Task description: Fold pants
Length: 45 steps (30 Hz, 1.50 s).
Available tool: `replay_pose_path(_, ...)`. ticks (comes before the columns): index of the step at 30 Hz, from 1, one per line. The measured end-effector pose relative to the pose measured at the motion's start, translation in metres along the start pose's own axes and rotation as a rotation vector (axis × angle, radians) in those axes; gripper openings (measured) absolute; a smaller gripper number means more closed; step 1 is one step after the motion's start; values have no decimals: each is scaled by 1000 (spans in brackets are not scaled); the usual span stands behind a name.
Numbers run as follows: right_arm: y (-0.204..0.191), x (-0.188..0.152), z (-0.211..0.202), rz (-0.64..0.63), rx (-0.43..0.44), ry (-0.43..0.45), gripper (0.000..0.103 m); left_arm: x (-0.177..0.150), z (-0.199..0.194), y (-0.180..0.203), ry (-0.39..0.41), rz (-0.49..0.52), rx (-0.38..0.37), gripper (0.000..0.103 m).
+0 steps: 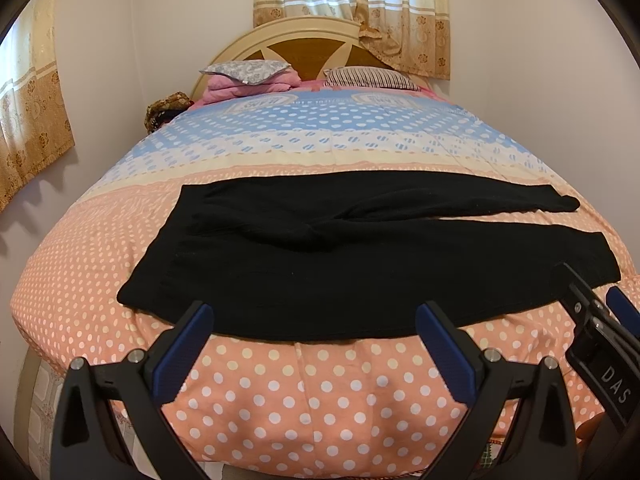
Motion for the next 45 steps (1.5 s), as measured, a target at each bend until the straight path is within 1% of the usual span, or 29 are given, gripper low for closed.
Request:
replay_pose_path(29, -1, -5, 5, 5, 1, -15, 102, -6, 7, -6, -11, -1, 3, 103)
replay_pose_path(35, -1, -6, 5, 6, 1, -15, 102, -9, 11, -8, -23, -5, 2, 103)
replay_pose_path(40, 1, -5, 7, 7, -3, -16, 102, -10, 17, -13, -29, -8, 12, 103)
replay_pose_path(45, 0, 0, 11, -10, -11, 7, 102, -11, 31, -26, -49, -20, 30, 103)
Point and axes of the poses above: each gripper's, at about its wrist camera, not at the fingertips, and z roughly the way its jaws point, y to its right, x to its top, the point moved 5 cm from there along z, roughly the way its jaws point, and after that the axes turned 9 degrees about y, right-handed, at the moved point
